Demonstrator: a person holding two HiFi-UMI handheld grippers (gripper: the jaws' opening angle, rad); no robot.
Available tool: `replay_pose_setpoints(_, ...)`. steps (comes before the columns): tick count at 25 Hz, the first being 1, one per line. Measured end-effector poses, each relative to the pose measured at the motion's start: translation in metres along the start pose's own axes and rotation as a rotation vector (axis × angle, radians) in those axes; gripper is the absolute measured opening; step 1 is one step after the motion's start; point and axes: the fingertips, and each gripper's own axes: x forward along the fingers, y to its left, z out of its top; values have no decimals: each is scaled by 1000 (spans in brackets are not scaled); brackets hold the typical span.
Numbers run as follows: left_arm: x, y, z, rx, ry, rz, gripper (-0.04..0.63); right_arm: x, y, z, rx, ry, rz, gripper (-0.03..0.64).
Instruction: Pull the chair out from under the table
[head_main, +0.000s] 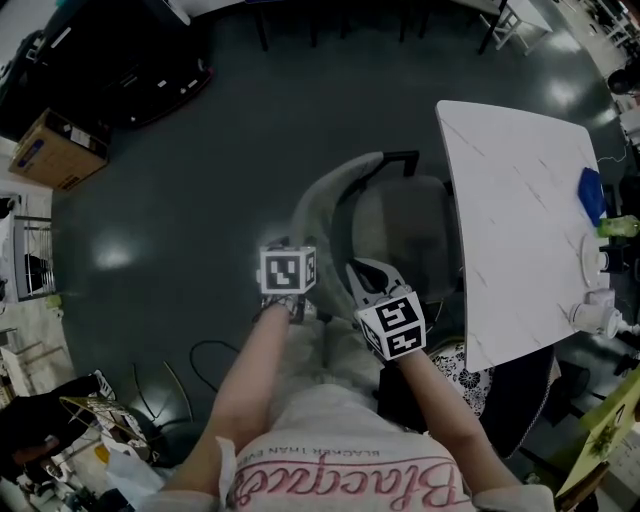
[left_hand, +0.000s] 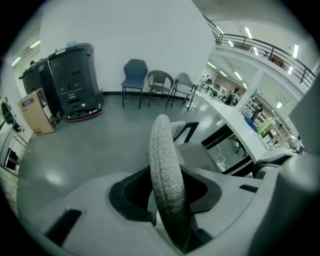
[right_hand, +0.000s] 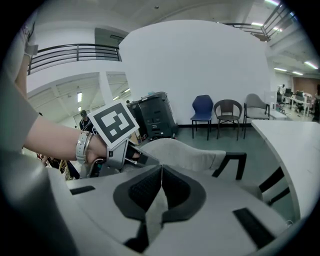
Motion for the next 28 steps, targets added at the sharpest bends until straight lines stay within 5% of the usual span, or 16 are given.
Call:
replay_pose_setpoints(8, 2, -1, 5, -18, -72, 42, 86, -1, 1, -9, 1, 12, 19, 5)
replay_pose_setpoints(17, -5, 11, -5, -34, -77, 35, 74, 1, 7, -9, 60, -5, -77, 5)
replay_pose_setpoints(28, -16, 24, -9, -45, -62, -9, 74, 19, 66, 1, 29, 7, -95, 5)
